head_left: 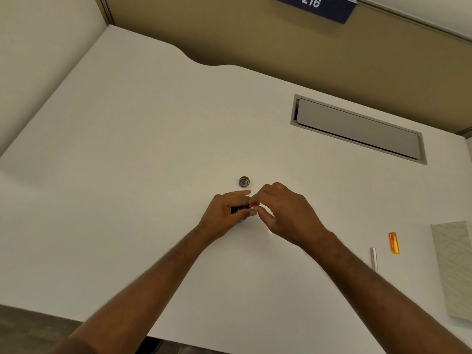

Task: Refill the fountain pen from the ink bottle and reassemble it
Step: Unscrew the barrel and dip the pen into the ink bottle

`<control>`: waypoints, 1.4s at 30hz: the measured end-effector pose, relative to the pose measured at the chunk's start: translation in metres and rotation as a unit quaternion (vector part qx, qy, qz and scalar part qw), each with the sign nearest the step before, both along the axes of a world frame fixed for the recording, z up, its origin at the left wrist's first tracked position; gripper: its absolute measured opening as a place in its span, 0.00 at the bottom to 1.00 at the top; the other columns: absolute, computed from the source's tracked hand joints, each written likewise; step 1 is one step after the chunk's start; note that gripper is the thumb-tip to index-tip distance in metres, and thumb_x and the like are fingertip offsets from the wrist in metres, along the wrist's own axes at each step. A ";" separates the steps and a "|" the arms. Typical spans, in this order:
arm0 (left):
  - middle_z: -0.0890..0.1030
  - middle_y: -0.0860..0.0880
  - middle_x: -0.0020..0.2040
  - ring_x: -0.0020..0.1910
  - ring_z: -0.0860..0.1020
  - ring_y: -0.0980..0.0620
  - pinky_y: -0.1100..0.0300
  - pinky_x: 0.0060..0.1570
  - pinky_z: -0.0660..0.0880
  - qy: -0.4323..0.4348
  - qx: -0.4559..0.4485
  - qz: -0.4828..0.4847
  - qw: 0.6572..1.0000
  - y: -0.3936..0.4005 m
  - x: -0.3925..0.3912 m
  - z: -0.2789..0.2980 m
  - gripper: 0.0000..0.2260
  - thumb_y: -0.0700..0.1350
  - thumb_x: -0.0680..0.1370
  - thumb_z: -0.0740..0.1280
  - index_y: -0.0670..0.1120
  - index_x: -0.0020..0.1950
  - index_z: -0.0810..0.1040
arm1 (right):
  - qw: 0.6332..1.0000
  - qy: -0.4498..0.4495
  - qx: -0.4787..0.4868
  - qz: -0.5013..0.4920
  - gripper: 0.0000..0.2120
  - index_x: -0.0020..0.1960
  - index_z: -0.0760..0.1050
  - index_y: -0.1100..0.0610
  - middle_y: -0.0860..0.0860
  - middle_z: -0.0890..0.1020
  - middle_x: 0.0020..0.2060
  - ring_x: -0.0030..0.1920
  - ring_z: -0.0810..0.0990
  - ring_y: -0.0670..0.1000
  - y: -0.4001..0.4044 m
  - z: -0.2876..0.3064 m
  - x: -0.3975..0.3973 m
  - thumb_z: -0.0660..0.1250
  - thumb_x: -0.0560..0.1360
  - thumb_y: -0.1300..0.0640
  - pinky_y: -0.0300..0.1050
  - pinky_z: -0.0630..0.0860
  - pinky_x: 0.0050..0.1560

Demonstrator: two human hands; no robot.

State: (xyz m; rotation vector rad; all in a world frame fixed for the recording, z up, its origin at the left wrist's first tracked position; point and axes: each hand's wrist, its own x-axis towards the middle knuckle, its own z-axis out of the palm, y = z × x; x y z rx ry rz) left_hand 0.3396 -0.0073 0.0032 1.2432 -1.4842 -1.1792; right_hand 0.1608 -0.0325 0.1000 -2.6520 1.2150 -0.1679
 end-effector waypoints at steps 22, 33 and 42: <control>0.86 0.47 0.55 0.50 0.84 0.47 0.64 0.50 0.78 0.008 0.038 0.028 0.999 0.010 -0.004 0.004 0.14 0.48 0.77 0.71 0.47 0.62 0.83 | 0.996 0.056 -0.062 0.014 0.07 0.50 0.76 0.52 0.48 0.79 0.42 0.43 0.77 0.51 0.003 -0.007 -0.002 0.61 0.79 0.52 0.48 0.75 0.31; 0.84 0.41 0.40 0.36 0.76 0.52 0.51 0.40 0.78 0.028 0.029 0.010 0.999 0.013 -0.004 0.019 0.12 0.43 0.78 0.70 0.58 0.57 0.84 | 0.990 0.099 -0.088 0.038 0.05 0.50 0.71 0.53 0.49 0.76 0.38 0.36 0.74 0.52 0.006 -0.009 0.000 0.65 0.75 0.58 0.45 0.64 0.25; 0.84 0.41 0.39 0.35 0.76 0.53 0.63 0.39 0.75 0.011 0.015 0.005 1.000 0.016 -0.004 0.023 0.11 0.41 0.79 0.69 0.56 0.53 0.85 | 0.987 0.126 -0.094 0.027 0.10 0.52 0.74 0.53 0.50 0.75 0.39 0.37 0.74 0.53 0.011 -0.009 0.004 0.65 0.72 0.60 0.45 0.61 0.26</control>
